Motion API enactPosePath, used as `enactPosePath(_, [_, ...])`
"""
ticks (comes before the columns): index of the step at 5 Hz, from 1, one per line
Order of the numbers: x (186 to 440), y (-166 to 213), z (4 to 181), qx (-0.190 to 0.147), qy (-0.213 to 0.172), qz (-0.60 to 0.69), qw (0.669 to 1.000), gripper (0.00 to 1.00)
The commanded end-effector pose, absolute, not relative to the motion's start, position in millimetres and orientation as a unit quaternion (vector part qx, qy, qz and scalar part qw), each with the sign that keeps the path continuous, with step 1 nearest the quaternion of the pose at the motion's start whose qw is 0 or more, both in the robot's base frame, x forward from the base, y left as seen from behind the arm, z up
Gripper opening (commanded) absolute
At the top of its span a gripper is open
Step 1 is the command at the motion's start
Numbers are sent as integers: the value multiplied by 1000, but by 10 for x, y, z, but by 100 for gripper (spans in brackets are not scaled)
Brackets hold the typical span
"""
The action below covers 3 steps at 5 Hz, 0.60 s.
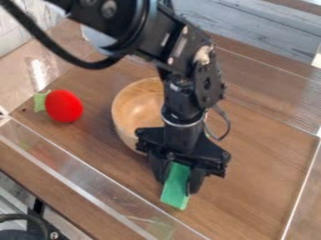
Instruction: Remove the green block from the brown bowl and put it on the table
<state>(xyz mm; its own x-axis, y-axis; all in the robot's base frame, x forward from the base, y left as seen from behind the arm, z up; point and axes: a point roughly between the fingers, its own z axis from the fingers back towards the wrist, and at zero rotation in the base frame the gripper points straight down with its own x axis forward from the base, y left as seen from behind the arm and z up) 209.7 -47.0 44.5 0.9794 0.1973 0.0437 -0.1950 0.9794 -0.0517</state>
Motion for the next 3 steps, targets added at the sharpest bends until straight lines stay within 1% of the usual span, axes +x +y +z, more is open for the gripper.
enactPosePath(1, [2185,-528,565,-29,-41,89,995,0])
enactPosePath(2, [2182,-592,593,-29,-39,75,996,0])
enactPosePath(3, [2146,-559,676,-32,-34,62,997,0])
